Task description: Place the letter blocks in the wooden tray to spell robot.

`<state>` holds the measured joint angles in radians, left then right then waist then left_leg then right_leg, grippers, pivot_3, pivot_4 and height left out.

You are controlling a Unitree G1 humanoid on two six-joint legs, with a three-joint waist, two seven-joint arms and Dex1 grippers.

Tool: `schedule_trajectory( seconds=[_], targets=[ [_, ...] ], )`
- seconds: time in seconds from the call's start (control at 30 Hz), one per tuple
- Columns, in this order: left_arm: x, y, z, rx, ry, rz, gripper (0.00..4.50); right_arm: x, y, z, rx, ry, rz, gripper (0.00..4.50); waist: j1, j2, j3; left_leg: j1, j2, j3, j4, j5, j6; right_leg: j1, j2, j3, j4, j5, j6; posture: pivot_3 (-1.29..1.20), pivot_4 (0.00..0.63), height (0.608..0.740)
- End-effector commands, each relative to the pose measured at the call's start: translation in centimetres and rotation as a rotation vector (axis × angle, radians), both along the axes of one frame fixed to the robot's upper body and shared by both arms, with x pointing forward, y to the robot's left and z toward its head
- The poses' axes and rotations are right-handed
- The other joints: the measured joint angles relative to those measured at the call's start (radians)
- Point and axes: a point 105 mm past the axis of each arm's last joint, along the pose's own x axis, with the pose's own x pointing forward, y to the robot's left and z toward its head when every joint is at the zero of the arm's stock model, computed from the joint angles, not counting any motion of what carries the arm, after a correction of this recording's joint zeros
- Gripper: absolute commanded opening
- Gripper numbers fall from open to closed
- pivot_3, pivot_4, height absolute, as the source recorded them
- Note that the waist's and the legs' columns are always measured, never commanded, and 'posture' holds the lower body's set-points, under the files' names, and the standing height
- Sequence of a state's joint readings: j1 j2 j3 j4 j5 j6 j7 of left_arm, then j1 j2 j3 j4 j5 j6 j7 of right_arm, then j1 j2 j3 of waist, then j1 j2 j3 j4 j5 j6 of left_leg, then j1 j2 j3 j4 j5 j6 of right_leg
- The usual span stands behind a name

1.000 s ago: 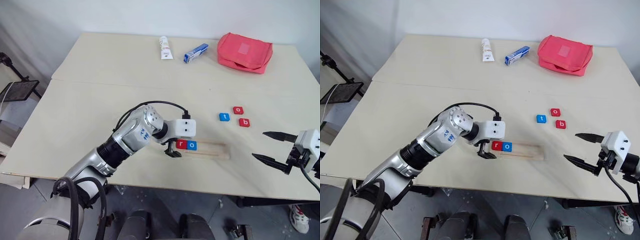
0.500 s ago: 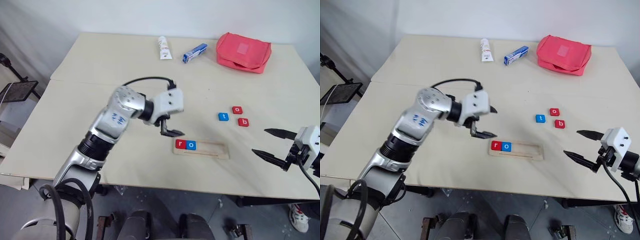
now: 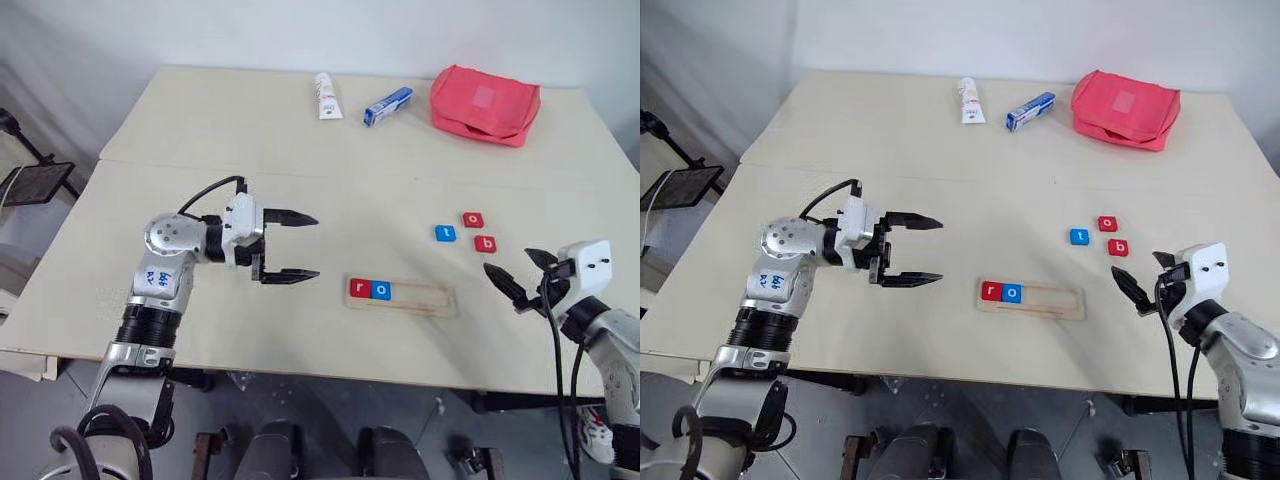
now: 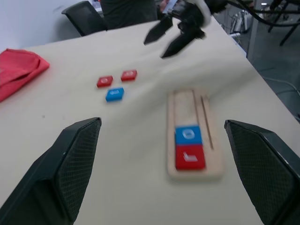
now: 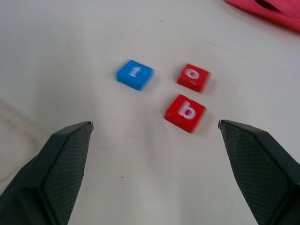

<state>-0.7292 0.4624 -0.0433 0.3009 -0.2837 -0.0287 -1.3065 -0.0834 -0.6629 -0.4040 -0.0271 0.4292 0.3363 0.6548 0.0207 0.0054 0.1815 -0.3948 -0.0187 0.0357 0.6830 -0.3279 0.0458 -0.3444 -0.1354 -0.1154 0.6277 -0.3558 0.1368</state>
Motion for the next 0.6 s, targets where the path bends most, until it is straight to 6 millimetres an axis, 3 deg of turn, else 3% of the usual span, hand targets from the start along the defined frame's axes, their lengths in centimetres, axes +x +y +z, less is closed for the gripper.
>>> schedule_trajectory(
  seconds=[0.03,0.1,0.17,0.3,0.6],
  targets=[
    [-1.5,2.6,-1.5,-0.138,-0.009,-0.012,4.48,-0.4,1.0,1.1,0.068,-0.05,-0.078,4.5,0.006,0.0,0.0,0.0,-0.001,0.0,0.001,0.0,0.0,0.0,0.0,0.0,0.0,0.0,0.0,0.0,0.15,0.74],
    [-2.1,3.3,-3.6,-0.096,0.015,-0.004,4.48,-0.6,1.0,0.4,0.085,-0.021,-0.115,4.5,0.001,0.002,-0.002,0.005,-0.001,0.0,-0.002,-0.001,0.001,0.003,-0.001,0.002,0.001,0.0,0.0,0.0,0.15,0.74],
    [-2.4,3.8,-4.4,-0.089,0.013,-0.013,4.48,-0.9,1.2,0.3,0.078,-0.012,-0.123,4.5,0.002,0.002,-0.002,0.004,-0.001,0.0,-0.003,-0.001,0.001,0.002,0.0,0.002,0.001,0.0,0.0,0.0,0.15,0.74],
    [-3.1,4.3,-4.7,-0.156,0.004,-0.059,4.48,-1.6,1.3,0.2,0.099,0.004,-0.138,4.5,0.004,0.002,-0.002,0.004,-0.001,0.0,0.0,-0.001,0.001,0.003,-0.001,0.002,0.001,0.0,0.0,0.0,0.15,0.74],
    [-2.3,4.1,-4.7,-0.183,0.01,-0.063,4.48,-2.6,0.9,0.4,0.107,-0.01,-0.172,4.5,0.001,0.002,-0.002,0.005,-0.001,0.002,0.0,-0.001,0.001,0.003,0.0,0.003,0.001,0.0,0.0,0.0,0.15,0.74]
  ],
)
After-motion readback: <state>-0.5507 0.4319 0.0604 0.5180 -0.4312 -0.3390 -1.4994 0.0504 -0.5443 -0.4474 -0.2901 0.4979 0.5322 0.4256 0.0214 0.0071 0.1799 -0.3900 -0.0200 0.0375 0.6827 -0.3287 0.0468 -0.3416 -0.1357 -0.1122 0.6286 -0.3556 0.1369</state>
